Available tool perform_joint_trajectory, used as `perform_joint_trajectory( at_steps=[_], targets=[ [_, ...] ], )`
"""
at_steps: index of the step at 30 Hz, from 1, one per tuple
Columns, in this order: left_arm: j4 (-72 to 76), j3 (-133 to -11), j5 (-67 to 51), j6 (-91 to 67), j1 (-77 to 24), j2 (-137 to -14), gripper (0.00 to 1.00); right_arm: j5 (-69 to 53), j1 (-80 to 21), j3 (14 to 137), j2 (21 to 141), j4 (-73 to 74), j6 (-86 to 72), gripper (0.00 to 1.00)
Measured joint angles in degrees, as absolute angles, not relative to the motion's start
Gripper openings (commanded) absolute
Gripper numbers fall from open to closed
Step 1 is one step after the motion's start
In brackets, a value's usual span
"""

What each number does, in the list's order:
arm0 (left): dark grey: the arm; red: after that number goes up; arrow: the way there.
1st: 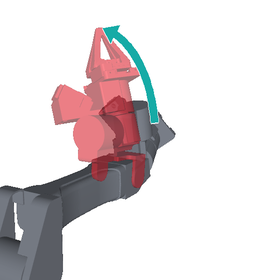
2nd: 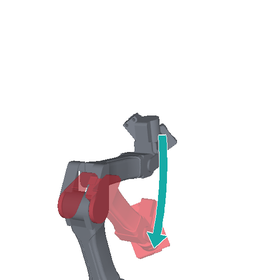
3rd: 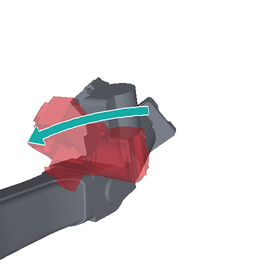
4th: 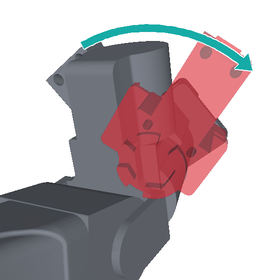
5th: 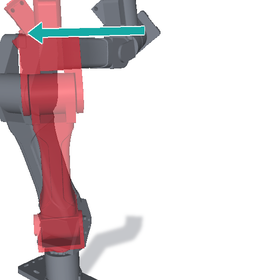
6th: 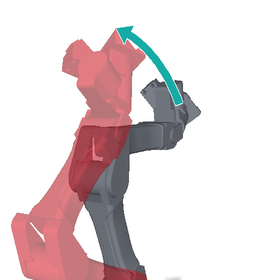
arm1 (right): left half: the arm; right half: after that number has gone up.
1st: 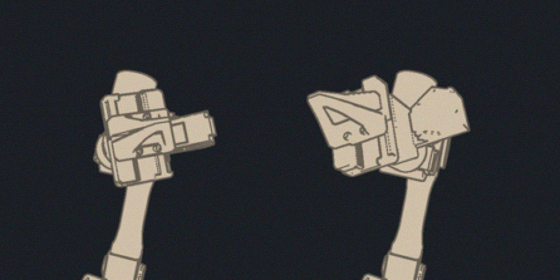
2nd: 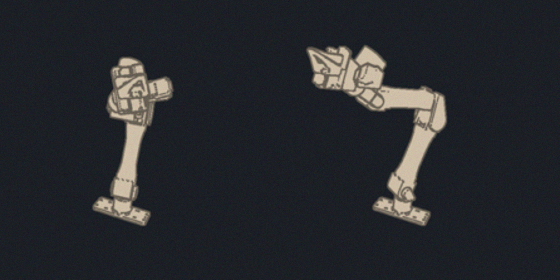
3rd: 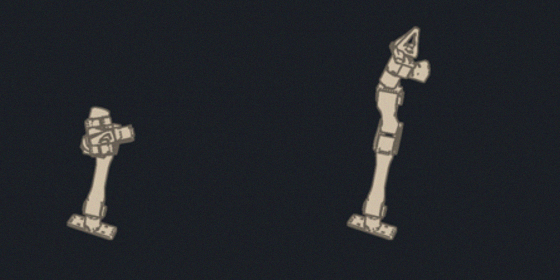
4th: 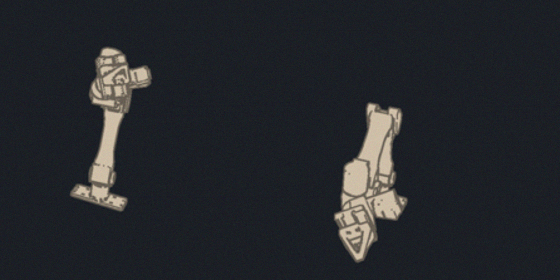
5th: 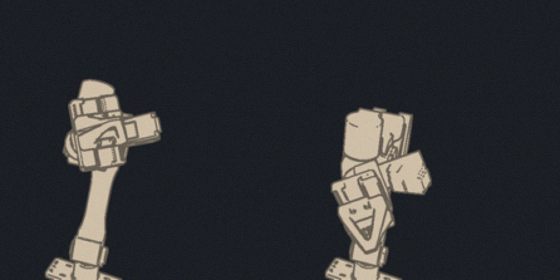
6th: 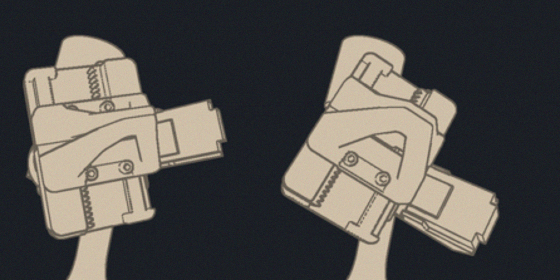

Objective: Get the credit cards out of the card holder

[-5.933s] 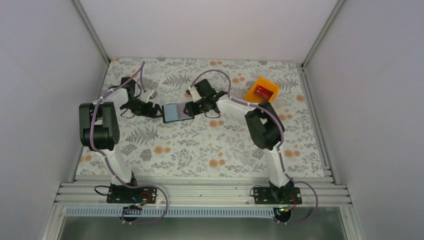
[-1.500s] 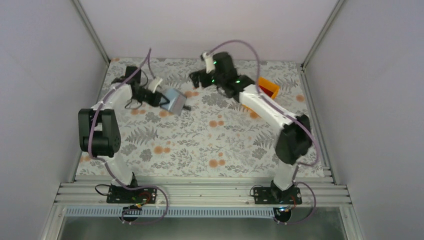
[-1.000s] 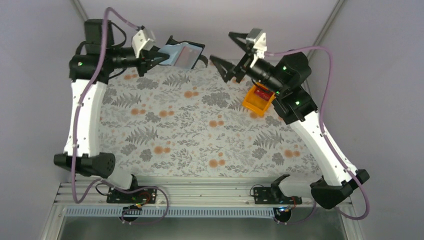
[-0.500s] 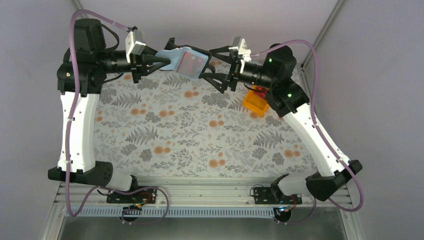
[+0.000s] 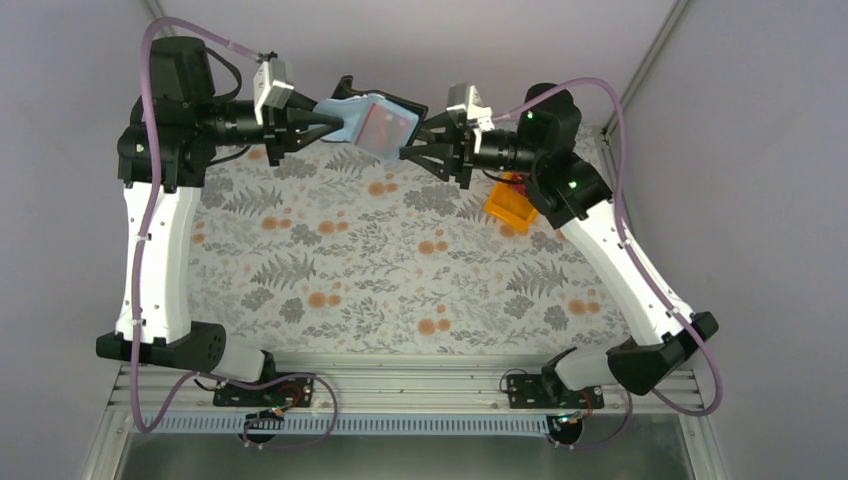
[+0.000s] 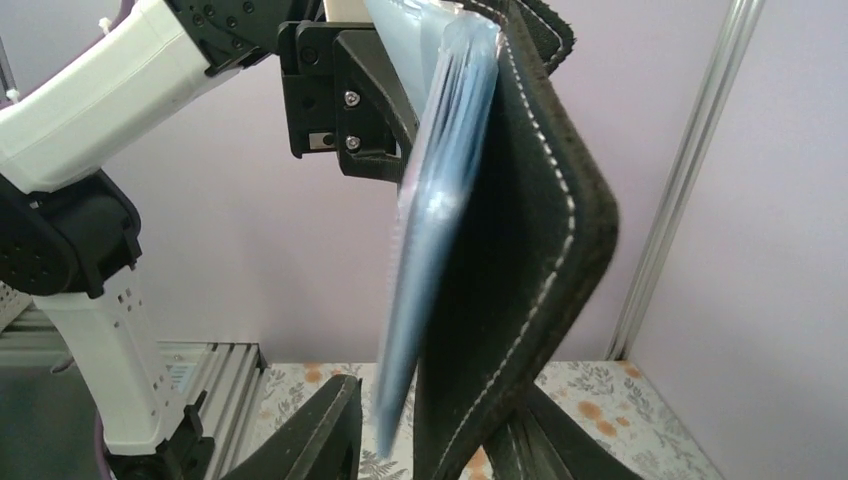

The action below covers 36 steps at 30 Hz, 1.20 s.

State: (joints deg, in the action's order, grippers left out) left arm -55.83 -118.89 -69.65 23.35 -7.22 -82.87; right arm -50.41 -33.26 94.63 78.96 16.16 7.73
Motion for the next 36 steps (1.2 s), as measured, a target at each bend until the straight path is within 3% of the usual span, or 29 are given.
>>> perform_joint_trajectory(
  at_steps=[7, 16, 27, 28, 31, 32, 36],
  targets=[
    [-56.4, -118.6, -69.7, 24.0, -7.3, -82.9, 0.02, -50.7, -33.3, 95.0, 80.6, 15.4, 5.8, 0.1],
    [-56.1, -116.8, -69.3, 24.8, -9.1, -82.8, 0.02, -48.6, -34.4, 96.9, 82.0, 15.7, 4.6, 0.2],
    [-54.8, -113.9, -67.0, 24.6, -10.3, -82.8, 0.03, -45.5, -37.3, 97.9, 83.7, 15.8, 3.8, 0.04],
    [-54.5, -113.6, -66.8, 24.4, -10.4, -82.8, 0.11, -45.2, -37.4, 98.1, 84.0, 15.9, 3.1, 0.04],
    [-52.6, -112.4, -64.5, 23.3, -10.4, -82.8, 0.61, -43.7, -37.5, 99.3, 85.4, 16.2, 1.9, 0.04],
    [-52.4, -112.0, -63.8, 23.3, -10.5, -82.8, 0.74, -43.0, -37.7, 99.8, 86.1, 16.1, 1.3, 0.04],
    [-52.5, -110.6, -60.0, 23.3, -11.8, -83.1, 0.84, -40.0, -38.9, 100.4, 87.4, 16.0, -1.1, 0.04]
  ],
)
